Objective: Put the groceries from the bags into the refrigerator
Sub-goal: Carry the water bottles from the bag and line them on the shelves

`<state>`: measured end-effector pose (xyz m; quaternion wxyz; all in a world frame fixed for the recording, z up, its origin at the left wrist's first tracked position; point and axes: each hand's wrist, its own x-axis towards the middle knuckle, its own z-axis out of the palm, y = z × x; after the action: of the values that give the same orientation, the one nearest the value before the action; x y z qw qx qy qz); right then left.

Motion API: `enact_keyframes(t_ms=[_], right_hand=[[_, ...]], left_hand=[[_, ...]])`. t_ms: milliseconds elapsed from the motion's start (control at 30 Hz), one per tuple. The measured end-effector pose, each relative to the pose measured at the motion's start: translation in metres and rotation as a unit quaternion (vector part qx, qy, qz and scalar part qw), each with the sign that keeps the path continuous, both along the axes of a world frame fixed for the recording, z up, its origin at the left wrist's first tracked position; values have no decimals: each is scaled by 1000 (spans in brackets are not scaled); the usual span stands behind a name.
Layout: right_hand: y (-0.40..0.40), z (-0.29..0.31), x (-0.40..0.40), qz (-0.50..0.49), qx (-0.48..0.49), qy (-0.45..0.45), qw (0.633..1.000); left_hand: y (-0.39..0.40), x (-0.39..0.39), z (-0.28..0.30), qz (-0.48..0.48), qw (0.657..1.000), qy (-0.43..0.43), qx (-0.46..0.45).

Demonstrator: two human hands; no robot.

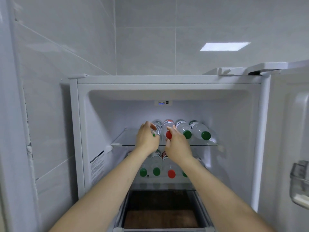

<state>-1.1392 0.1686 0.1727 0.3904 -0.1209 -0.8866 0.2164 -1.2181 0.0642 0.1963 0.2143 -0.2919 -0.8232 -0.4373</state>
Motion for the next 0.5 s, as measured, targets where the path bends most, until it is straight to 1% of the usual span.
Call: enact_keyframes(t_ms=[100,333,500], right_hand=[[-2,0,6,10,-21,13,1000],[-9,-5,27,19,-38,29,999],[-24,-7,54,34,-72,78,994]], left_hand=[[3,-2,7,-7,999,-28,-19],[-3,-5,17,-58,993,-98,-23],[-13,2,15,-81,992,-94,-21]])
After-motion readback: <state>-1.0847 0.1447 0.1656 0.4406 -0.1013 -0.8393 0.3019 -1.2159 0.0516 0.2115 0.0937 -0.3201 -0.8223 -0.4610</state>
